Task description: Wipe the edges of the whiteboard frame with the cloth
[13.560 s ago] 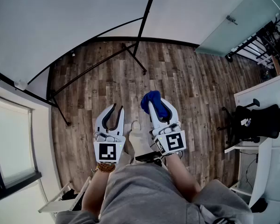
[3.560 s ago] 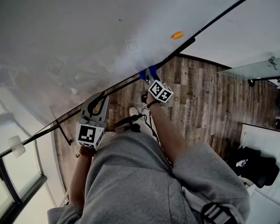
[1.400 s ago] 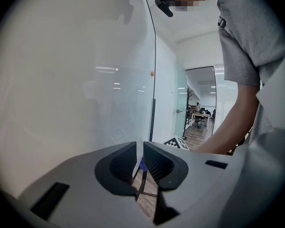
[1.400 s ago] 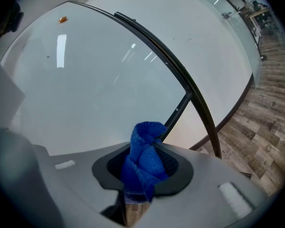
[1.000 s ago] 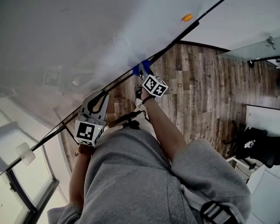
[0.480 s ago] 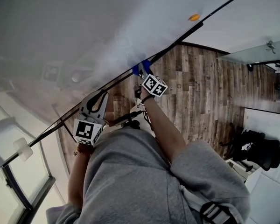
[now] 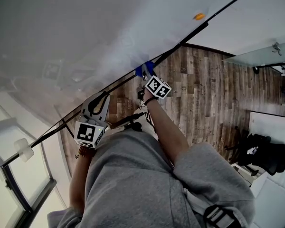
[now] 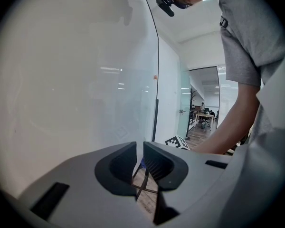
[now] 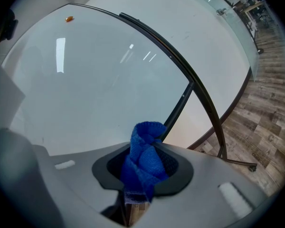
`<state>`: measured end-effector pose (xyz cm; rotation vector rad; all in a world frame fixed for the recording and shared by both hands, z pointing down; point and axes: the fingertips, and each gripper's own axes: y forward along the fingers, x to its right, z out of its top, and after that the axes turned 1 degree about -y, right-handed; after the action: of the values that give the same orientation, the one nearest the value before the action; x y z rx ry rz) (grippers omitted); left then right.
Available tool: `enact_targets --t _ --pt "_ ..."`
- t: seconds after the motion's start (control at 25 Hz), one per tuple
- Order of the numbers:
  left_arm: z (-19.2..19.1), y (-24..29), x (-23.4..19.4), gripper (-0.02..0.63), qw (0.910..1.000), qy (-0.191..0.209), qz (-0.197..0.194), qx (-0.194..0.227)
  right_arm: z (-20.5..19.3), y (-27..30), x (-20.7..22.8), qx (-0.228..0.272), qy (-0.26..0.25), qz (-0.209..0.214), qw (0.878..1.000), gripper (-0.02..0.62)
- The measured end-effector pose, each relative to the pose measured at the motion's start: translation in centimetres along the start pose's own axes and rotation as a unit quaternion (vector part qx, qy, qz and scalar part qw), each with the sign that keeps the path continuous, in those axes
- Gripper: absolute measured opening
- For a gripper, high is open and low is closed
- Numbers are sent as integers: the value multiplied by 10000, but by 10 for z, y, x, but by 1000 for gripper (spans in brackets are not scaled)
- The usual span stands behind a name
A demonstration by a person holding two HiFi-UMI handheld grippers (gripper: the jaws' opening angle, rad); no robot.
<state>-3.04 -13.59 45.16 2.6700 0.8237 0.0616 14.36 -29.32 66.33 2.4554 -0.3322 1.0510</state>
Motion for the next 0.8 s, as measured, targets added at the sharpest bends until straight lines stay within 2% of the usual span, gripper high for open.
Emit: enact_targets --t 0.8 --pt "-12 -23 -7 52 9993 -120 292 -189 -11 -3 -13 122 341 249 9990 95"
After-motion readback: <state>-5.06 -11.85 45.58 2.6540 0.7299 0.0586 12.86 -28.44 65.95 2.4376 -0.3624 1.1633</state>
